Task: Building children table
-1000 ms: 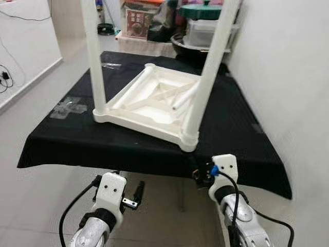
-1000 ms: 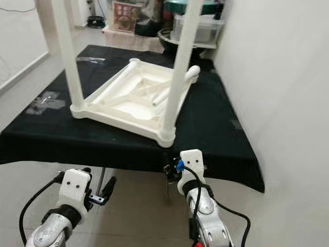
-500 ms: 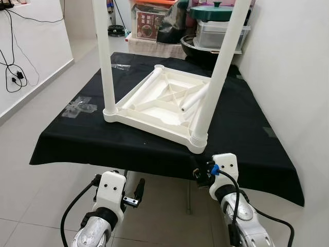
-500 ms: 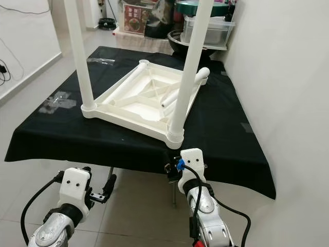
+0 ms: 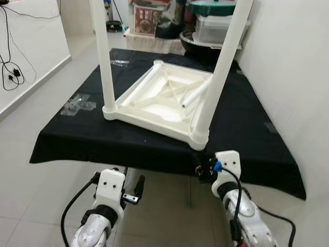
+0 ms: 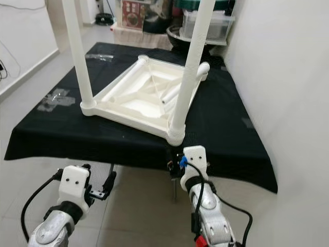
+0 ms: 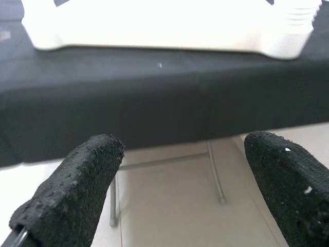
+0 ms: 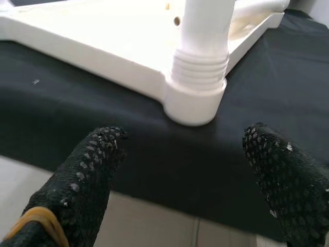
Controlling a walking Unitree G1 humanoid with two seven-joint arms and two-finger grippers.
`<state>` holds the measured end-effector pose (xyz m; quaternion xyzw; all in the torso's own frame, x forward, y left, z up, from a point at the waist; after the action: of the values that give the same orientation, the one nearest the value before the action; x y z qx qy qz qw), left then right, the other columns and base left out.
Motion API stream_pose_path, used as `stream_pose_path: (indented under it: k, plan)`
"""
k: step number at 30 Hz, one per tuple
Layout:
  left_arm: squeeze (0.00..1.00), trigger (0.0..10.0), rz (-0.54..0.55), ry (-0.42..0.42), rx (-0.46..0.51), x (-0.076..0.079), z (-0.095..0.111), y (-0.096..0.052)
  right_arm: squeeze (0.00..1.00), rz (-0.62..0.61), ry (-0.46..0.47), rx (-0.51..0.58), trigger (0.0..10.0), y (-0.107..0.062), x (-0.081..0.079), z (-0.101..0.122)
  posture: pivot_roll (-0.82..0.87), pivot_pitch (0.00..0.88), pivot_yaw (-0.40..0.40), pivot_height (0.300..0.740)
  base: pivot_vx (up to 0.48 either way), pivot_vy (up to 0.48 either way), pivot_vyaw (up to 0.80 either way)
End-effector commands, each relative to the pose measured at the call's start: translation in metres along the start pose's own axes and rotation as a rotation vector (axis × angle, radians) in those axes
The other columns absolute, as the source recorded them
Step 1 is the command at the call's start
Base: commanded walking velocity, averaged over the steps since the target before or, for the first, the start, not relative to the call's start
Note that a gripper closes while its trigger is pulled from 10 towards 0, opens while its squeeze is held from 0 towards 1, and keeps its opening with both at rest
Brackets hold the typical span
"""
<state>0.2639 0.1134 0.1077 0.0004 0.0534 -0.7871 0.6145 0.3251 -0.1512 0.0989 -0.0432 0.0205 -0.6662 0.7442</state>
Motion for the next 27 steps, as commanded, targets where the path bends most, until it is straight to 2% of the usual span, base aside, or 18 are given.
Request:
stream_pose_path:
  k: [1,21,27]
  plan:
    - [0.00,10.0,0.006,0.008,-0.041,-0.0014,-0.0098,-0.0011,0.00,-0.001,0.005,-0.030,10.0,-0.0020,0.0005,-0.0088,0.09,0.026,-0.089,0.740,-0.368,0.000,0.00]
    - [0.00,10.0,0.000,0.023,-0.041,0.0006,-0.0092,0.0017,0.00,0.005,-0.025,-0.033,10.0,0.0004,-0.0004,-0.0088,0.07,0.034,-0.086,0.740,-0.364,0.000,0.00]
    - [0.00,10.0,0.006,0.025,-0.032,0.0005,-0.0081,0.0025,0.00,0.005,-0.032,-0.019,10.0,0.0001,-0.0004,-0.0071,0.07,0.031,-0.085,0.740,-0.250,0.000,-0.09]
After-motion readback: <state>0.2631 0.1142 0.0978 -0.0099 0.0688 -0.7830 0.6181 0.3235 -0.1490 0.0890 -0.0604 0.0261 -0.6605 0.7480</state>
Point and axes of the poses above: a point about 5 cm out from each wrist's last joint towards the gripper, its own y axis pointing out of the wrist towards the gripper, its own z axis along the axis of the wrist's last joint, x = y × z, the point moved 5 cm from there along y, pointing out of the wrist towards the gripper, and after that the axes turned 2 degrees about y, right-handed, at the moved point
